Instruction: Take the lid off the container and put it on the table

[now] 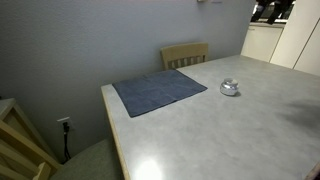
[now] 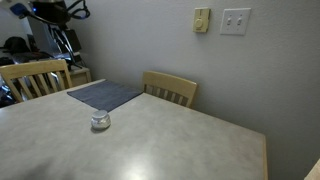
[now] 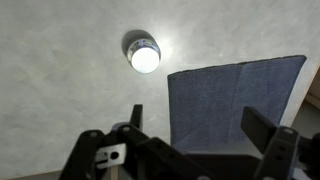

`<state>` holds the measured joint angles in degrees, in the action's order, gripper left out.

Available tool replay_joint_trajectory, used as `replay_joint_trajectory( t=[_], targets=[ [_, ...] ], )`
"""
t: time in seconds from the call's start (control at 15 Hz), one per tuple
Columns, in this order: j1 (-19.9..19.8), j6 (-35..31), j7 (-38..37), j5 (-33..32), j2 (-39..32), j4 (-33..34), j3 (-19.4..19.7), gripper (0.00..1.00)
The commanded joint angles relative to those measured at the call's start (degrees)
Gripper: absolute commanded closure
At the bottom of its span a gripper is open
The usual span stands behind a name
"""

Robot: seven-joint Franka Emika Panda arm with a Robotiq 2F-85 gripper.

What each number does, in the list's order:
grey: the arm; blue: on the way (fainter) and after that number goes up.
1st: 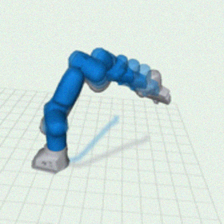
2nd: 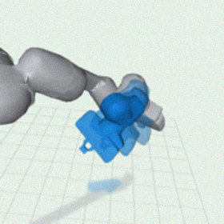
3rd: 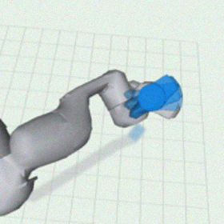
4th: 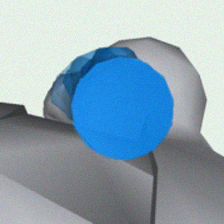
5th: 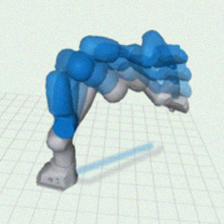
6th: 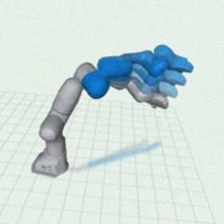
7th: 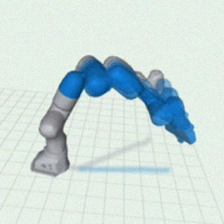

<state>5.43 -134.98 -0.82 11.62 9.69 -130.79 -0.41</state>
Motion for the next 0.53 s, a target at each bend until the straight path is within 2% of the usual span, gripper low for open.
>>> replay_joint_trajectory(
  t=[0.0,0.27,0.47],
  targets=[
    [-1.8,1.0,0.9,3.6,-8.9,7.1,1.4,0.0],
    [-3.1,3.0,-0.9,5.1,-17.3,13.2,1.1,0.0],
    [-2.4,2.5,-7.5,-0.2,-22.4,15.0,0.9,0.0]
  ],
)
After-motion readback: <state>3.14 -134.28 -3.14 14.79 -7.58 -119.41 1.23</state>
